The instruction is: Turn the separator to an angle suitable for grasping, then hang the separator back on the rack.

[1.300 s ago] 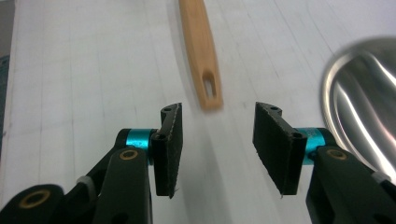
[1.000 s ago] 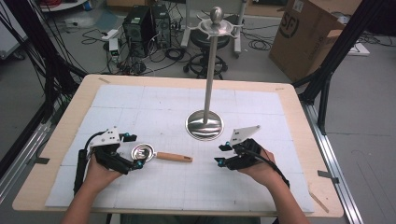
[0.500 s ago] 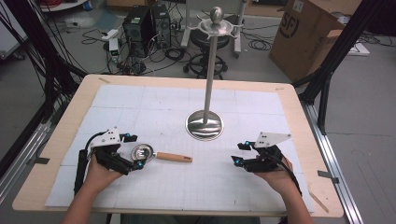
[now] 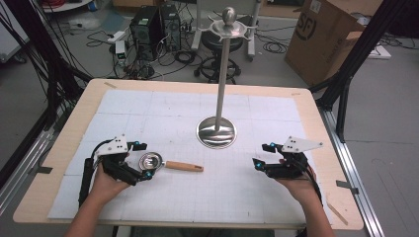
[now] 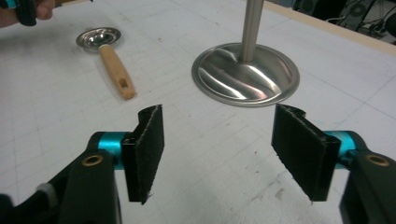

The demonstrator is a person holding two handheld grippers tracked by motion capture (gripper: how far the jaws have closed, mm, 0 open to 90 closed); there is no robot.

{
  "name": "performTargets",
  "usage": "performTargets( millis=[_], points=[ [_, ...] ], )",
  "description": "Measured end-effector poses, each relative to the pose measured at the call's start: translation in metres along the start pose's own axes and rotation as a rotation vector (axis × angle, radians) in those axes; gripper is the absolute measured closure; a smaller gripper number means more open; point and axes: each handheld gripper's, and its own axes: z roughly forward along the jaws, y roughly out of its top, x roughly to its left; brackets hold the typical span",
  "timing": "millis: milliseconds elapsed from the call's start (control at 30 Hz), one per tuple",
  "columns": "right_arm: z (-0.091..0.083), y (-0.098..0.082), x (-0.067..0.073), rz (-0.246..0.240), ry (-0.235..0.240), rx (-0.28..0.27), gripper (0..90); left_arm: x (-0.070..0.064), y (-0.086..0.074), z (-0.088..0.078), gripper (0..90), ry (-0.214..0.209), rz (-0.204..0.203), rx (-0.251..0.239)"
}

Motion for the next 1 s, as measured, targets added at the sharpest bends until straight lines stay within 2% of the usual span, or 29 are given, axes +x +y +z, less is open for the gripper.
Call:
performTargets(
  millis=[233, 433, 533, 700, 1000],
  points=[
    [-0.003, -0.003, -0.002, 0.022, -0.01, -0.015, 27.8, 0.002, 0.0, 0.002, 1.7, 0.002, -0.004, -0.009],
    [-0.006, -0.007, -0.005, 0.031, -0.022, -0.018, 26.3, 0.001, 0.0, 0.007, 1.7, -0.003, 0.001, 0.007],
    [-0.008, -0.007, -0.007, 0.049, -0.018, -0.04, 25.7, 0.0, 0.0, 0.009, 1.7, -0.005, 0.006, 0.019],
    [-0.004, -0.007, -0.006, 0.027, -0.023, -0.017, 25.6, 0.0, 0.0, 0.01, 1.7, -0.007, 0.007, 0.026],
    [-0.004, -0.004, -0.005, 0.02, -0.024, -0.022, 25.6, 0.0, 0.001, 0.011, 1.7, -0.024, 0.001, 0.023]
  ],
)
